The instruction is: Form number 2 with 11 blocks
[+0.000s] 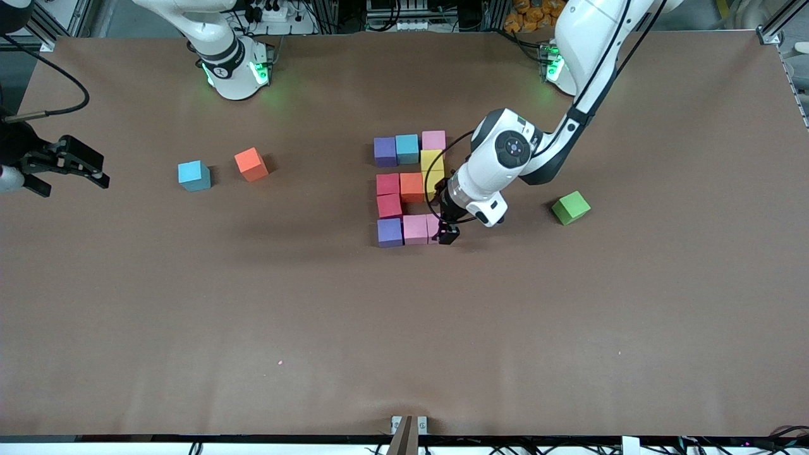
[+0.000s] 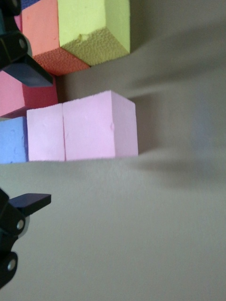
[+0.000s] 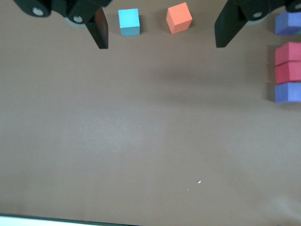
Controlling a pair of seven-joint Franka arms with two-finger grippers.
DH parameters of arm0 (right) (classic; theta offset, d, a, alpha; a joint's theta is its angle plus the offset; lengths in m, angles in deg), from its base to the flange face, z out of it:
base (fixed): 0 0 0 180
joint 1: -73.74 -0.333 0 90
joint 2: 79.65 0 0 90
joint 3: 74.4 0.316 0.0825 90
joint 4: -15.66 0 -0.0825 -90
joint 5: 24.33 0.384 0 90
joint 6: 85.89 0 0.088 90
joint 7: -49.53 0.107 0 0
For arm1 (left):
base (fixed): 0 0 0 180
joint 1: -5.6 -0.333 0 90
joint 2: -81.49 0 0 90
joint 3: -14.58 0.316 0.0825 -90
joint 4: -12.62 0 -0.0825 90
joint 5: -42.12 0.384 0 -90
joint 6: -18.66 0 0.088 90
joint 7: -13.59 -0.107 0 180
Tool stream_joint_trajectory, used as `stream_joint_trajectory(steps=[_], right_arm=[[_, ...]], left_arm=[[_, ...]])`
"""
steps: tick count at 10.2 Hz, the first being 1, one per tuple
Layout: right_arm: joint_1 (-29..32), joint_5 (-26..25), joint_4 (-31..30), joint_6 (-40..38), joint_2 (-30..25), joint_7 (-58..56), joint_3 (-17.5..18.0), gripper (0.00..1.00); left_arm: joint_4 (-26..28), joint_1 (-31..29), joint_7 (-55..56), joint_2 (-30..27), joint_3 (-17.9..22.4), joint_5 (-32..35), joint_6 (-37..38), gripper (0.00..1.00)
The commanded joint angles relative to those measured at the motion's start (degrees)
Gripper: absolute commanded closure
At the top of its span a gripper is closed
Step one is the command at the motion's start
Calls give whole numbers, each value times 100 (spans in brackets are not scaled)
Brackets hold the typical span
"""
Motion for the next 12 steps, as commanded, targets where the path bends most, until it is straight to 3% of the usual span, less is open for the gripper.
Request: stream_joint_trajectory(steps=[1, 6, 12], right_arm=[[71, 21, 109, -124, 65, 272, 51, 0], [10, -162, 117, -581, 13, 34, 77, 0], [1, -304, 144, -581, -5, 8, 104, 0]], left_arm=[[-290, -192, -12, -203, 35, 740, 727, 0], [-1416, -799, -2364, -509, 0, 689, 2907, 0], [-1400, -1669, -6334, -1546, 35, 803, 4682, 0]])
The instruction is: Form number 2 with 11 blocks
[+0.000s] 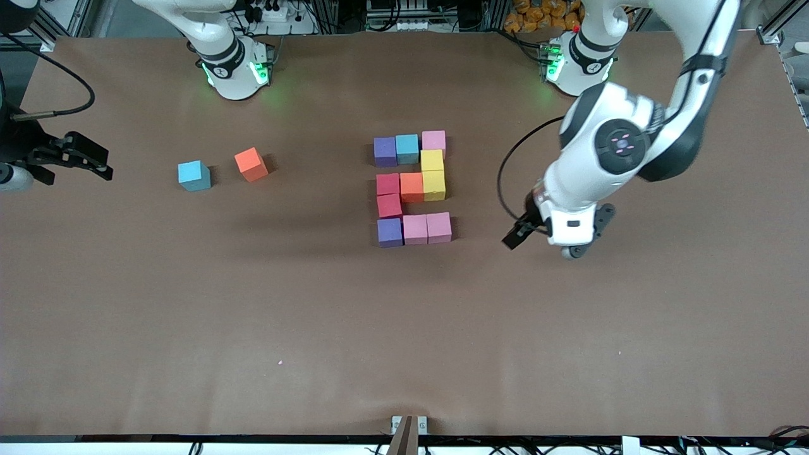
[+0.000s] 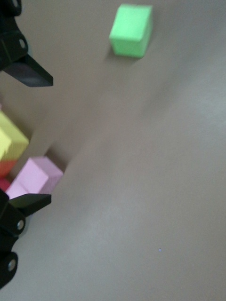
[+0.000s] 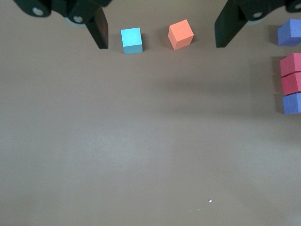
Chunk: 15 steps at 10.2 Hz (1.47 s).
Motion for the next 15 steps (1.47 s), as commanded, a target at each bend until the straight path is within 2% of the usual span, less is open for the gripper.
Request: stream_joint_trajectory(steps=[1, 4, 5, 7, 10, 13, 15], right_arm=[[22, -88, 77, -121, -18, -69, 31, 0], [40, -96, 94, -130, -18, -218, 14, 0], [40, -96, 94, -95, -9, -218, 14, 0], [31, -105, 94, -77, 0, -218, 14, 0], [66, -105, 68, -121, 0, -244, 5, 0], [92, -105, 59, -121, 17, -376, -4, 0], [101, -105, 77, -68, 17, -377, -13, 0]], left_arm=[[77, -324, -1660, -549, 15, 151, 774, 0], [59, -325, -3665, -1033, 725, 309, 1409, 0], [24, -325, -4125, -1130, 1015, 309, 1497, 0], [-291, -325, -4847, -1210, 1350, 309, 1909, 0], [-345, -237, -5428, -1464, 1632, 231, 2342, 0], [-292, -246, -5430, -1903, 1668, 222, 2412, 0], [-354, -255, -5430, -1948, 1642, 230, 2395, 0]])
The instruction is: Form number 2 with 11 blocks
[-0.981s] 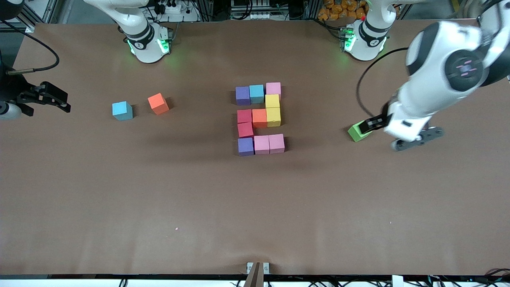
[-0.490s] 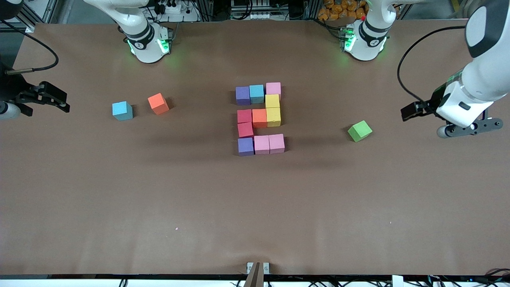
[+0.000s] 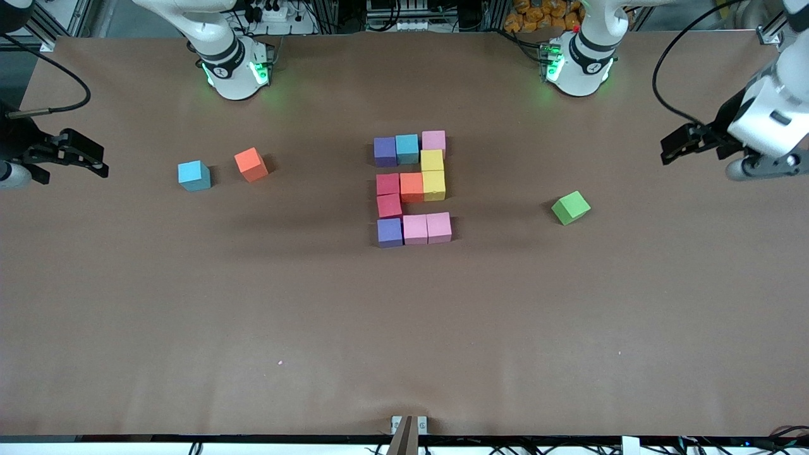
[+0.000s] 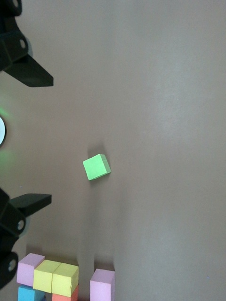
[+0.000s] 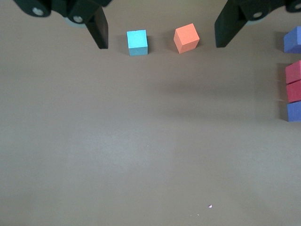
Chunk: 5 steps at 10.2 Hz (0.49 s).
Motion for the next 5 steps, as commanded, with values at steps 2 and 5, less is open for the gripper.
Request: stream_joint_trajectory(steps=[2, 5], right_arm=[[119, -70, 74, -12, 20, -95, 42, 0], [128, -61, 66, -21, 20, -95, 42, 0]], left_arm=[[-106, 54, -111, -190, 55, 28, 48, 0], [-238, 54, -454, -225, 55, -7, 30, 0]])
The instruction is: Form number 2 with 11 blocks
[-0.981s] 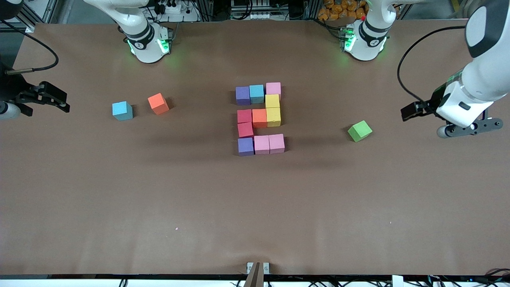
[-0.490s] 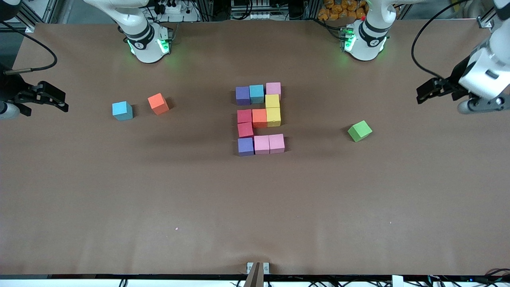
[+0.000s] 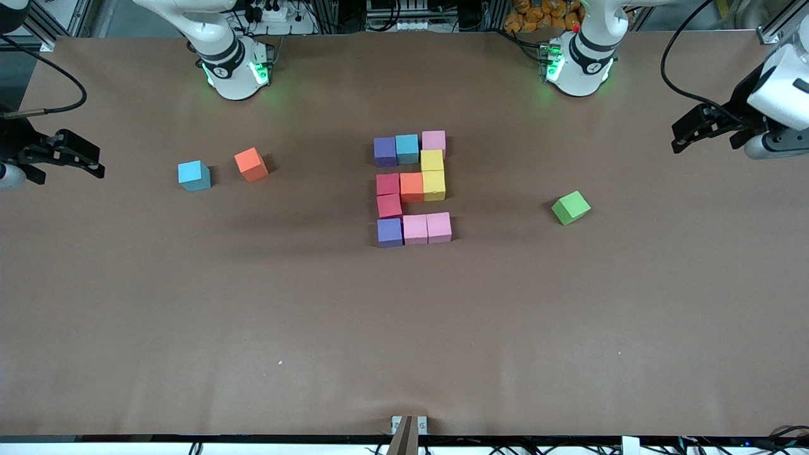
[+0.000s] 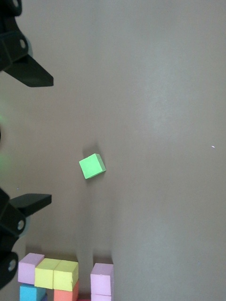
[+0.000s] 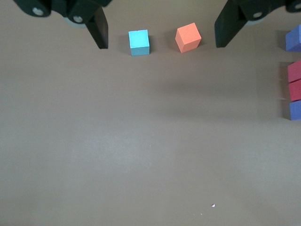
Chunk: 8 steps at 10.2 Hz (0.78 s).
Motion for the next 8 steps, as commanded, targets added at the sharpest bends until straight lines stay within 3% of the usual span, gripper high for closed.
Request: stream_joint_trajectory(steps=[1, 8], right_arm=[[111, -47, 74, -20, 20, -89, 62, 0], [199, -29, 66, -47, 20, -71, 62, 0]], left_arm=[[-180, 37, -165, -43, 72, -138, 37, 0], [-435, 2, -174, 193, 265, -174, 37, 0]])
